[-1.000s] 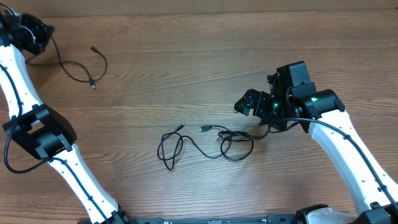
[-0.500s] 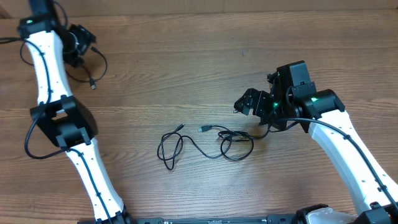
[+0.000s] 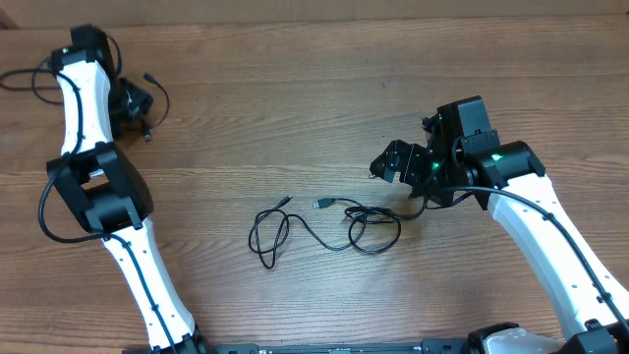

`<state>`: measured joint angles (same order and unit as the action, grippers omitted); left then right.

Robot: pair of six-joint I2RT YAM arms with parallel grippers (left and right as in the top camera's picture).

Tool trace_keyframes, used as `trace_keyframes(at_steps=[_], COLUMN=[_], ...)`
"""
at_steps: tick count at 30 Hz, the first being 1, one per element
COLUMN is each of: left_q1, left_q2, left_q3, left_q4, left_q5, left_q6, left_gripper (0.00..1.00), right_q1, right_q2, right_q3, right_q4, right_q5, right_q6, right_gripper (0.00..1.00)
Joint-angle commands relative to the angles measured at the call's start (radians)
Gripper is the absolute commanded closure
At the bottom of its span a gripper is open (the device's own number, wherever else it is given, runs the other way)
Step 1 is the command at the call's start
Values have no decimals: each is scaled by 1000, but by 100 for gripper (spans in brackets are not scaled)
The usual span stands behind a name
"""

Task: Untangle cables

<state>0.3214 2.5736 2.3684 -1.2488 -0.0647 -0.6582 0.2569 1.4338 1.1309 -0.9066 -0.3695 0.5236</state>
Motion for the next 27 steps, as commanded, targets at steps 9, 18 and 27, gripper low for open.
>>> trace_keyframes(at_steps=[9,18,27], left_q1=[6,5,16], left_q2=[17,87,105], left_q3=[-117,-122,-122], left_q4=[190,216,367], left_q5=[92,90,183], left_q6=[-16,-34,-56], left_gripper=[32,73,96], right_q1=[4,4,4], right_q2=[5,5,5], right_q3=[-7,-7,-7], right_q4=[7,7,-15], right_q5=[-5,-5,-5], right_q6=[0,0,0], right_gripper=[3,3,3])
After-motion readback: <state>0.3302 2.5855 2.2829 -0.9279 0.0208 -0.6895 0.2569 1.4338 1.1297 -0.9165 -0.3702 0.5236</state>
